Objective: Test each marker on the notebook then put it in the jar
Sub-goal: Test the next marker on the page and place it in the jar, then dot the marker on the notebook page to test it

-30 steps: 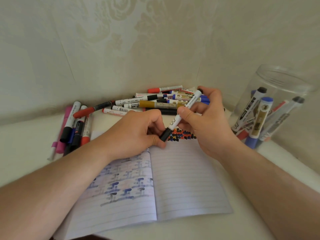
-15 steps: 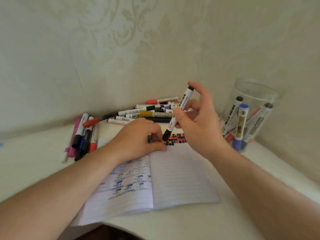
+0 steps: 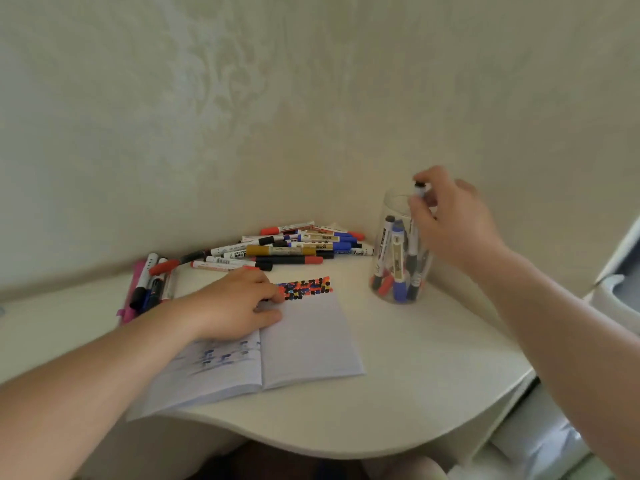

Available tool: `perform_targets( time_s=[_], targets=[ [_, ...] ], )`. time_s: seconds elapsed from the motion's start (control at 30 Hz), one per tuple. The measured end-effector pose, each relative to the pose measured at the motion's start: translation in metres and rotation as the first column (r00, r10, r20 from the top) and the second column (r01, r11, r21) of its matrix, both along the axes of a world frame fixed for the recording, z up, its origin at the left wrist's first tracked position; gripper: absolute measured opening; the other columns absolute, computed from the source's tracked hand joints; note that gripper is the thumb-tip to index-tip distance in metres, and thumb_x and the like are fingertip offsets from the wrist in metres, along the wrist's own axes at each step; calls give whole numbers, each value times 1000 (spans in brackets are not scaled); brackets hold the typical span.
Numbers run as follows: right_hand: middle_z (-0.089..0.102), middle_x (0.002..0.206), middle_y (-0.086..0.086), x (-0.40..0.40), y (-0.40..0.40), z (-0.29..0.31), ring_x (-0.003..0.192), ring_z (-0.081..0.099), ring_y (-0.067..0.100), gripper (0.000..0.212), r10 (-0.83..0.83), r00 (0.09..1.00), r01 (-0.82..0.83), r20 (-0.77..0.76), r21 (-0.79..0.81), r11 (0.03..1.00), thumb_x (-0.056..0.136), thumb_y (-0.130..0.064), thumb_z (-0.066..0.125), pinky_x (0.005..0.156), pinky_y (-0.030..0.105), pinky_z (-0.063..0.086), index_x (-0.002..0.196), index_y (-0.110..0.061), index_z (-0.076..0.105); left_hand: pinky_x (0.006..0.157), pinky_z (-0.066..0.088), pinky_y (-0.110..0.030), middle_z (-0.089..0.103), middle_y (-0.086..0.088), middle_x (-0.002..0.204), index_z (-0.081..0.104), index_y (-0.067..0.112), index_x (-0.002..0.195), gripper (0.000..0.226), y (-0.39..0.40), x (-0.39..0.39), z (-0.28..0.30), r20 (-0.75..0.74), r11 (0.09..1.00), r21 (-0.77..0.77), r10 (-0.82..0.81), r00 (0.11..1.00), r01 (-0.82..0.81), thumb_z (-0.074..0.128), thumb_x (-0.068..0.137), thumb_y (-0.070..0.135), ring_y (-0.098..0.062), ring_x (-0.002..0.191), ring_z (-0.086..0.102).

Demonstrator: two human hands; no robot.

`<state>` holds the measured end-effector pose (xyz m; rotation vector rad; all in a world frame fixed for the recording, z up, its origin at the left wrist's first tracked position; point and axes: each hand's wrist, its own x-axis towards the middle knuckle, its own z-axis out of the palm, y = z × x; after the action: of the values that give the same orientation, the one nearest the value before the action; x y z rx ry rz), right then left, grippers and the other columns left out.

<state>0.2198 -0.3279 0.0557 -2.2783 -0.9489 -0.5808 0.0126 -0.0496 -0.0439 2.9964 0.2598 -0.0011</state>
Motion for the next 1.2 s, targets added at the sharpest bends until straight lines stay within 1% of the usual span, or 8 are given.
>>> perform_targets(
  time_s=[0.2,0.37,0.47,0.57,0.7,0.97,1.1,1.2],
  targets=[
    [60,64,-5,4,0,-10,101,50,31,53,-28,987,54,161,-158,986,105,-49,46,94,50,42,63,-19,55,111,38,-32,46,24,124,60,42,138,39,-8,-16,-6,112,994,-96,53,992,-42,54,101,52,-5,120,40],
    [68,119,1,-3,3,-3,122,45,37,25,-67,944,87,323,-48,995,99,-37,61,96,54,38,110,-22,78,98,51,-31,70,22,113,75,40,112,17,-8,-35,1,326,980,-191,122,937,-61,65,98,38,0,106,61],
    [63,113,6,-29,22,-12,115,48,38,25,69,883,-143,464,125,982,93,-24,61,86,53,44,112,-18,76,98,49,-36,70,21,105,78,35,104,14,8,-57,3,467,984,-120,170,868,-128,67,96,31,-7,106,60],
    [62,107,3,-59,60,-40,105,52,33,30,273,869,-314,413,32,949,89,-24,59,81,49,46,113,-19,76,94,47,-35,68,11,104,76,34,102,17,40,-82,5,531,919,-132,381,757,-371,70,89,25,-20,105,59],
    [62,104,0,-75,104,-83,103,55,31,30,392,879,-381,272,-95,920,86,-24,61,81,43,44,112,-22,74,81,50,-35,65,1,96,67,31,104,17,79,-105,8,373,745,-281,665,647,-605,69,87,31,-28,98,63],
    [63,102,-6,-71,143,-112,105,57,26,26,437,897,-435,66,-40,900,88,-23,63,90,48,49,112,-27,72,53,49,-29,72,-6,61,68,12,83,25,89,-102,12,159,652,-422,737,657,-629,63,99,30,-20,53,67],
    [62,91,-7,-66,140,-115,95,48,9,25,435,900,-435,20,81,897,87,-9,71,90,18,39,107,-23,75,60,46,-27,69,-5,63,71,10,87,24,94,-105,19,97,594,-523,754,650,-611,58,103,22,-20,58,61],
    [63,88,-8,-65,136,-111,92,50,7,24,434,900,-427,-40,127,895,90,-9,68,86,8,35,109,-23,75,54,51,-23,62,-4,67,69,4,99,24,93,-113,36,38,418,-781,774,633,-464,54,108,20,-14,56,56]
  ],
)
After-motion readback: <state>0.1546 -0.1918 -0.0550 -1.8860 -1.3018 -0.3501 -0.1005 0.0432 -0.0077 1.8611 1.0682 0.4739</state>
